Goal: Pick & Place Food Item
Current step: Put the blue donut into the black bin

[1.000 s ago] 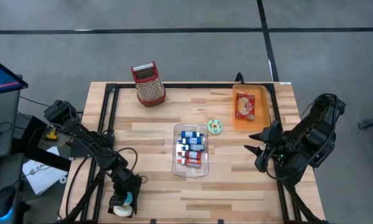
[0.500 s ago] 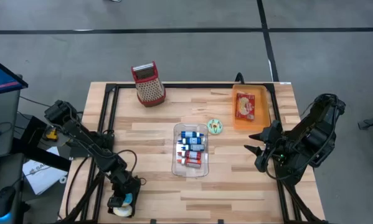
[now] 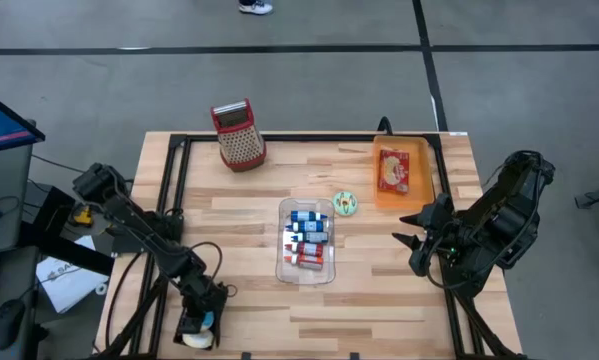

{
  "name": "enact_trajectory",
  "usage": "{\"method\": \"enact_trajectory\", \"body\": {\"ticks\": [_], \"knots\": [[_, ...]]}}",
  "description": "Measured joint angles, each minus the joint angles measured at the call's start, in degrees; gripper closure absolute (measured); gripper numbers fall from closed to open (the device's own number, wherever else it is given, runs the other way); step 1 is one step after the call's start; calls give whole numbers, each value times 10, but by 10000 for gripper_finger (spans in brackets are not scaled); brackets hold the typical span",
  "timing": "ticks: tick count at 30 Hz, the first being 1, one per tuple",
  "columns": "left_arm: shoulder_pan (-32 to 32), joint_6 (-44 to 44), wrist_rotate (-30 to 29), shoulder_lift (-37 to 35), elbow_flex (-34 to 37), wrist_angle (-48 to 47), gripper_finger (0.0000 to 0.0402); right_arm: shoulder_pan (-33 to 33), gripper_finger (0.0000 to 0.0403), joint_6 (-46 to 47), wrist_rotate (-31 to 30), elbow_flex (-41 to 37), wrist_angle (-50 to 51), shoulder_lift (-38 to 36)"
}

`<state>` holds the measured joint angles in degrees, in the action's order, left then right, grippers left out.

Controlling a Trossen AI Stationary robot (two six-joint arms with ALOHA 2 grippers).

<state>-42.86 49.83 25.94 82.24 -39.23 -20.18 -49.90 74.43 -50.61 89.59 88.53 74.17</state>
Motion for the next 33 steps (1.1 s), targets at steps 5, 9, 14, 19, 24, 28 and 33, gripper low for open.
{"method": "enact_trajectory", "body": {"ticks": [5, 9, 14, 19, 24, 28, 33], "knots": [[13, 17, -15, -22, 0, 11, 296, 0, 207, 0, 0, 0, 2, 0], [21, 23, -17, -33, 0, 20, 293, 0, 207, 0, 0, 0, 2, 0], [15, 54, -20, -34, 0, 53, 291, -13, 207, 7, 0, 0, 2, 0], [11, 78, -20, -34, 0, 65, 290, -23, 207, 13, -3, 0, 3, 0], [11, 91, -20, -34, 0, 63, 290, -22, 207, 12, -4, 0, 4, 0], [11, 94, -19, -34, 0, 62, 290, -22, 207, 12, -4, 0, 4, 0], [11, 121, -13, -34, 11, 76, 290, -22, 207, 12, -5, 0, 4, 0]]}}
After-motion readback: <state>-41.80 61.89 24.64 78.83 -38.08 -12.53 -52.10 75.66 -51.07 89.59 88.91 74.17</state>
